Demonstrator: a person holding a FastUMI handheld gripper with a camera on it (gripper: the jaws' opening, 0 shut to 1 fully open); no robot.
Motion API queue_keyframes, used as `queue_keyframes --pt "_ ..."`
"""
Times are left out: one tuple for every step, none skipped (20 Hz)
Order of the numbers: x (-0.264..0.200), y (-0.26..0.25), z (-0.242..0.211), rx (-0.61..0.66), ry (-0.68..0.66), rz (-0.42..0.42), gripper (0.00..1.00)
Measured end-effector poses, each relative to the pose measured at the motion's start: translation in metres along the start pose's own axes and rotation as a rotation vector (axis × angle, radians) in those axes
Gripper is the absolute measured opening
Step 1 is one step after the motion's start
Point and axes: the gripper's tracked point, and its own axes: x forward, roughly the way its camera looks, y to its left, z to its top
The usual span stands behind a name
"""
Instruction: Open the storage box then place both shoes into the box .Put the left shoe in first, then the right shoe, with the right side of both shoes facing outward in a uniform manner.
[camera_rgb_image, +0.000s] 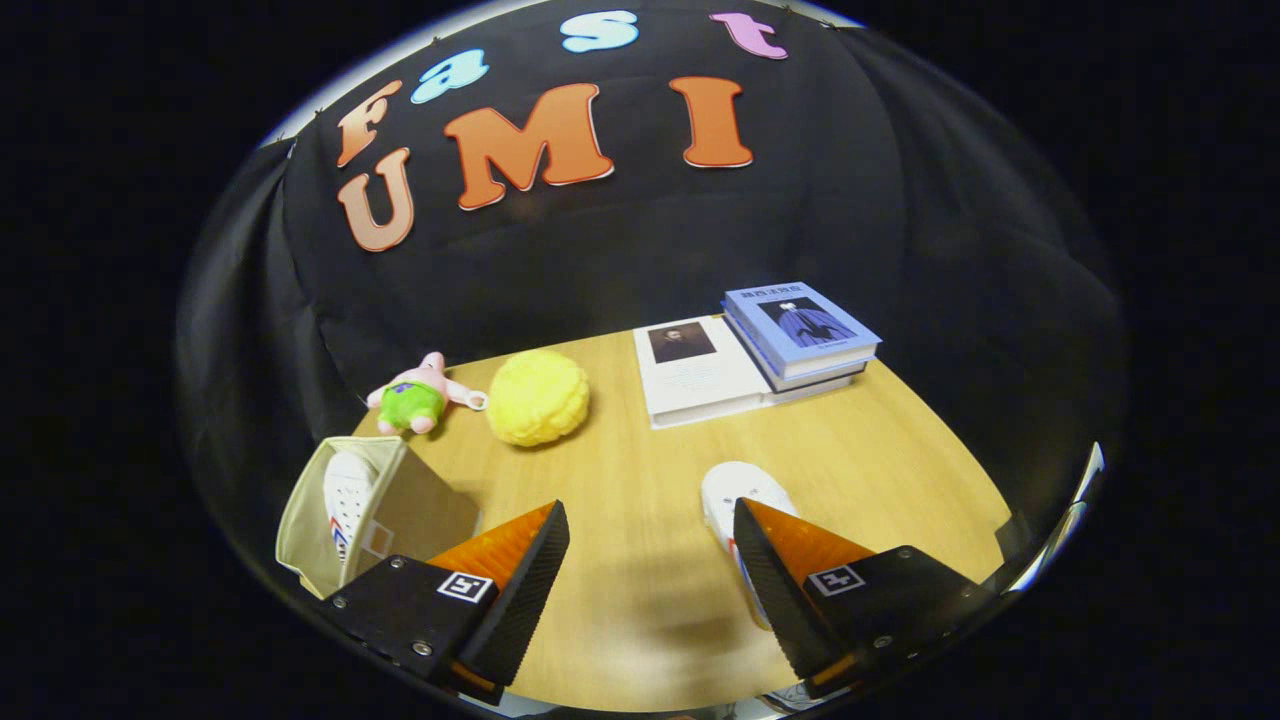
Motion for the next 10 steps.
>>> queue_keyframes --pt "0.004 -0.017 -0.004 -0.002 0.011 -0.018 0.99" --pt "0.008 -0.032 -0.008 -0.005 0.021 -0.033 0.99" --pt "0.012 -0.045 -0.012 -0.006 0.033 -0.046 0.99" --pt "0.015 -0.058 -0.017 -0.007 0.047 -0.053 0.99" --pt "0.019 -0.067 -0.023 -0.009 0.059 -0.058 0.99" --pt "0.023 -0.077 -0.028 -0.014 0.073 -0.061 0.99" --pt "0.027 -0.083 -0.034 -0.02 0.086 -0.056 0.99" --pt "0.031 -0.089 -0.039 -0.025 0.097 -0.055 0.99" --pt "0.037 -0.096 -0.048 -0.034 0.119 -0.057 0.99" --pt "0.041 -0.1 -0.056 -0.037 0.142 -0.055 0.99"
